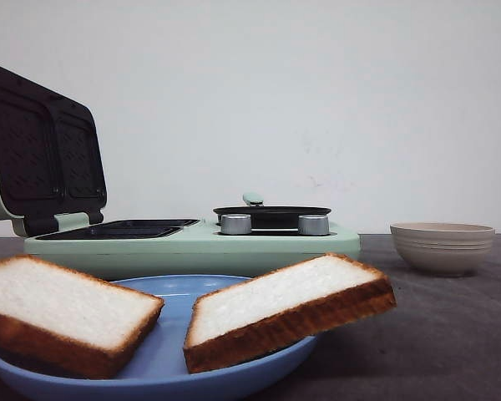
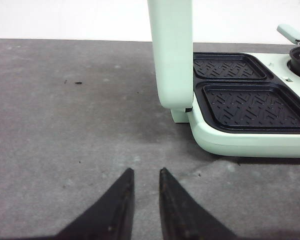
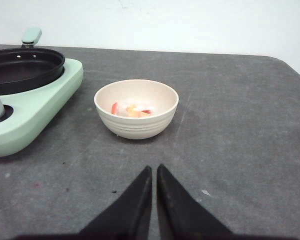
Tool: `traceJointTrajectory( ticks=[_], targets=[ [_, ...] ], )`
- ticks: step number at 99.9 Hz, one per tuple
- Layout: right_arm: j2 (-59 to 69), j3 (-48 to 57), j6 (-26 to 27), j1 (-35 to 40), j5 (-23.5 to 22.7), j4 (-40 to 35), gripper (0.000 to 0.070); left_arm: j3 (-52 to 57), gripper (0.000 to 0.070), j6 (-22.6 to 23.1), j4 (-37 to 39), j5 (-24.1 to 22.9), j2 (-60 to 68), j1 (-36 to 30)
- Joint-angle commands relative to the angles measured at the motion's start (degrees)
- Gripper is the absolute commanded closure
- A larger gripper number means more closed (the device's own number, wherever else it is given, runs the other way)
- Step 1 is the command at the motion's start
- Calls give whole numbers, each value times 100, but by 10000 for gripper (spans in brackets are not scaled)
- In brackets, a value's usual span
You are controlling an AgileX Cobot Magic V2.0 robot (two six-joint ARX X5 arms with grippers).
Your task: Make breakfast with bread and shrimp
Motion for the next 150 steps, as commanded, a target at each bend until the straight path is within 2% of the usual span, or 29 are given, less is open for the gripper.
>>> traceJointTrajectory(
  ticks=[1, 18, 29, 45, 52, 70, 78, 99, 121, 129, 137, 143, 147, 150],
  targets=[
    [7, -20, 4, -2, 2, 42, 690, -105, 700, 37, -11, -24, -4, 2],
    [7, -20, 31, 0, -2, 39, 690, -105, 700, 17, -9, -22, -4, 2],
    [7, -20, 50, -2, -4, 39, 690, -105, 700, -273, -7, -22, -4, 2],
    [7, -20, 195, 0, -4, 39, 690, -105, 700, -426, -9, -13, -2, 2],
    [7, -20, 389, 0, -4, 42, 690, -105, 700, -455, 11, -2, -4, 2],
    [7, 83, 896, 0, -4, 39, 696, 46, 699, -1012, 426, -4, -2, 2],
    [7, 289, 1005, 0, -7, 28, 697, 306, 697, -1025, 487, -4, 0, 2],
    [382, 1091, 1231, 0, 4, -85, 697, 1368, 696, -1233, -17, 2, 573, -4],
    [1552, 2312, 1123, 0, -2, -1163, 697, 2752, 696, -1016, -1211, 59, 1912, -4],
    [1888, 2677, 997, 0, -4, -1602, 697, 3150, 696, -951, -1666, 240, 2319, -4],
    [2098, 2907, 907, 0, -20, -1875, 697, 3375, 693, -953, -1864, 627, 2612, -4],
    [2177, 2975, 815, 0, -199, -1947, 696, 3434, 641, -953, -1869, 964, 2756, -4],
    [2190, 2990, 811, 0, -354, -1987, 694, 3436, 569, -955, -1858, 1213, 2820, -7],
    [2190, 2990, 813, 2, -485, -2000, 682, 3436, 489, -955, -1864, 1397, 2870, -7]
  ],
)
